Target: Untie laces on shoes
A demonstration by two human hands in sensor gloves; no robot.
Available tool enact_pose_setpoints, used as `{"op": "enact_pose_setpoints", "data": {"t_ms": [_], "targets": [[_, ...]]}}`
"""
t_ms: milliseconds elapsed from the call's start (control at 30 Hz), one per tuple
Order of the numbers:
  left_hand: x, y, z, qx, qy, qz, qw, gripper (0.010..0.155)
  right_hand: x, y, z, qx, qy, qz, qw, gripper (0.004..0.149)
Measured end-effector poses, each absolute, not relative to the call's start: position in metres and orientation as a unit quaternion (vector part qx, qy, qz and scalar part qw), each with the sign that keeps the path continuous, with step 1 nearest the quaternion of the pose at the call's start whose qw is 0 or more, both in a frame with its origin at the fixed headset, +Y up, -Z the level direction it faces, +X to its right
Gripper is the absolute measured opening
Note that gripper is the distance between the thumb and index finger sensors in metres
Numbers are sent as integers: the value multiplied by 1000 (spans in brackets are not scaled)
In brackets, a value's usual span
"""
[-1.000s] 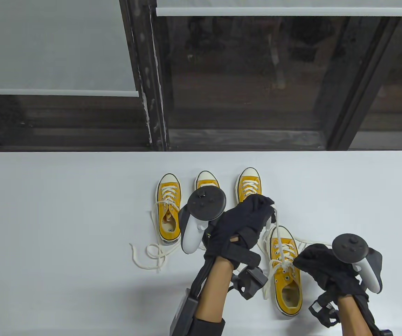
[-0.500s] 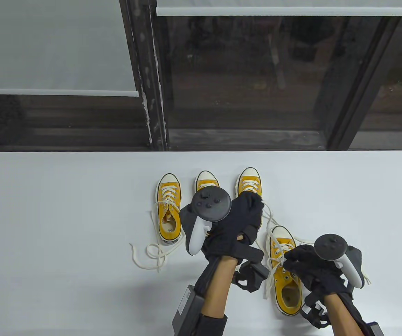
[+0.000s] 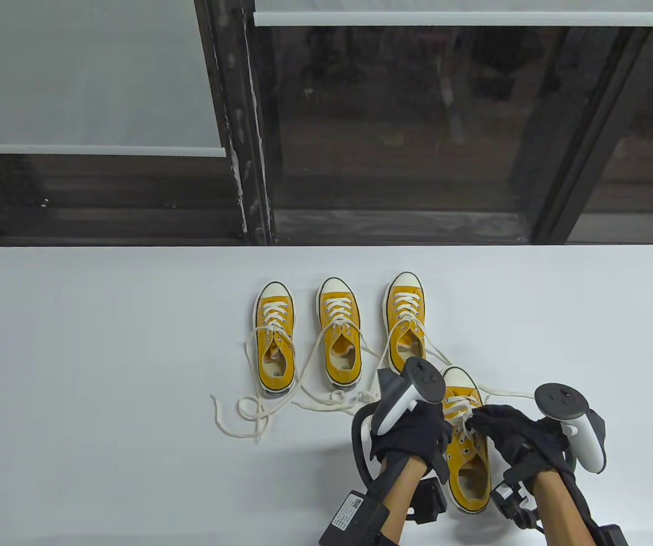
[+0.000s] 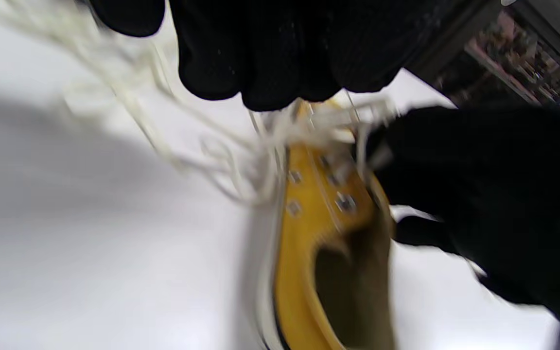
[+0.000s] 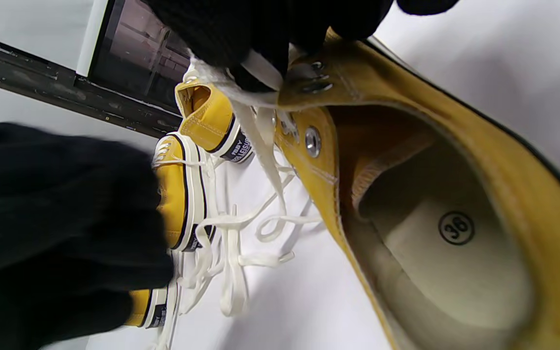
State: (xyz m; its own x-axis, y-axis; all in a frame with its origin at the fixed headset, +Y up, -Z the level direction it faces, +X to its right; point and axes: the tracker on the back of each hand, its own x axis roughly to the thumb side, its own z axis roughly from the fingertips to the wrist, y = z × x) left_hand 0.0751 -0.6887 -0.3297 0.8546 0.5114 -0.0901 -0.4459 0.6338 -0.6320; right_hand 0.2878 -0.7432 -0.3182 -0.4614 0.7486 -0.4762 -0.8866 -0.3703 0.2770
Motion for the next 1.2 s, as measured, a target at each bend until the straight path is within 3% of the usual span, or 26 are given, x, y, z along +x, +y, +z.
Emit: {"op": "enact_pose_setpoints", "data": {"t_ms": [67,200,467,600,700,833,967,1133,1200], "targets": [[86,-702,-331,-340,-47,289,894,55,289,-743,-318,-135,258,808,513,36],[103,-718,-336,-338,-44,283,897,58,292,-744,-317,-141,255,796,530,35],[97,-735,-339,-357,-30,331,873,42,298,-744,-315,-155,243,789,543,35],[85,-744,-339,-360,-17,375,854,40,300,-739,-312,-199,186,860,431,35],[87,-742,-338,-360,-23,363,859,39,298,-739,-312,-192,192,858,436,35],[89,-739,-337,-345,-29,338,875,39,298,-739,-315,-142,215,848,463,57],[88,-741,-337,-346,-26,345,872,39,294,-738,-315,-158,202,867,428,35],[89,-739,-335,-338,-21,338,878,41,294,-732,-313,-157,179,882,407,35],[92,-734,-335,-329,-39,318,888,61,294,-730,-312,-151,177,881,411,34]]}}
